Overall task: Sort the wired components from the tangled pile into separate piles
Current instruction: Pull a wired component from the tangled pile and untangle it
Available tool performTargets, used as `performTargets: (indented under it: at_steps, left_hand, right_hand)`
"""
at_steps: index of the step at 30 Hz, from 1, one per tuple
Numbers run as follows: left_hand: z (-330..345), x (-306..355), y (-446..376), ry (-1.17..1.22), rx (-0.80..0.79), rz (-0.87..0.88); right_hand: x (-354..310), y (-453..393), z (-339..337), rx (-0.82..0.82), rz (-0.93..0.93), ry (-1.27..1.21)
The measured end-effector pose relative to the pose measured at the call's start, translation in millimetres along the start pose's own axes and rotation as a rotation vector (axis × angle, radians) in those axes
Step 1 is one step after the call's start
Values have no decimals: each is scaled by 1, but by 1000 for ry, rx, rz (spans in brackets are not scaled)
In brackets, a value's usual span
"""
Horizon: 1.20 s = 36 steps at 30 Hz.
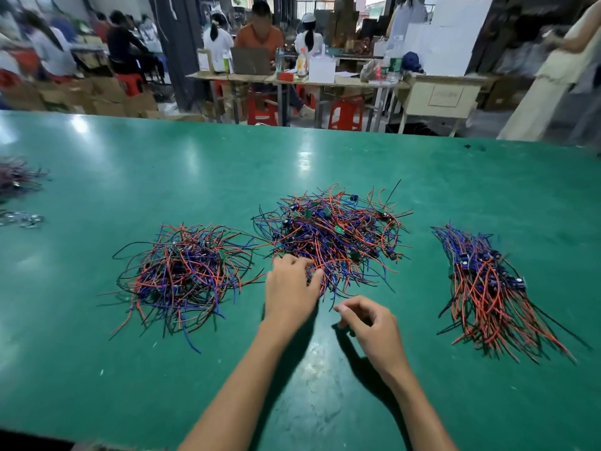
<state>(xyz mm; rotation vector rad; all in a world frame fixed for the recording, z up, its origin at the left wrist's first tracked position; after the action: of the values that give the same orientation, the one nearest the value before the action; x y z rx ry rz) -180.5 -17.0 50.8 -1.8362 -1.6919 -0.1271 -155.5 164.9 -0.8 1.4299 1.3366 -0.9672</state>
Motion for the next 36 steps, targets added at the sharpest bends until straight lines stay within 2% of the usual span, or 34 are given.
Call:
performTargets:
  at_steps: [4, 8, 12, 16, 22, 24, 26, 29, 34, 36]
  left_hand:
    - [21, 1, 11, -15, 94, -35]
    - [5, 12, 24, 142, 252, 116]
    - [4, 39, 43, 256, 187, 364]
    - [11, 45, 49, 365, 97, 411]
    - [25, 40, 49, 547, -62, 291]
    - [30, 29, 47, 752, -69, 151]
    - [32, 11, 45, 931, -1, -52]
    - [37, -6, 43, 1080, 52, -240]
    - [38, -1, 44, 1099, -9, -153]
    - [36, -3, 45, 1122, -5, -143]
  right_hand:
    - [0, 0, 1, 7, -14, 68]
    - [3, -4, -2, 49, 24, -28]
    - [6, -7, -6, 79, 36, -84]
    - [4, -4, -15, 155, -1, -40]
    - [-4, 2, -15, 66, -51, -228]
    - [-11, 7, -14, 22, -90, -259]
    - [-15, 11, -10, -34, -115, -241]
    - [-18, 17, 4, -149, -158, -139]
    - [-21, 31, 31, -227, -264, 165]
    - [-21, 31, 33, -249, -242, 157]
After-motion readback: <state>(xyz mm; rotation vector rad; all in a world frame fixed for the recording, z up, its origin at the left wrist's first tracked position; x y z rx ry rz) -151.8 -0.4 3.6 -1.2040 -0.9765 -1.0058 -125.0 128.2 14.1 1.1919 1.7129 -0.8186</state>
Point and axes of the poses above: each hand's wrist, its own y-axis away from the middle knuckle, its own z-axis out of the palm, x = y × z, the point moved 10 cm from there along -y, towards the middle knuckle, and after that the axes turned 13 degrees about z, right-handed, at the moved point
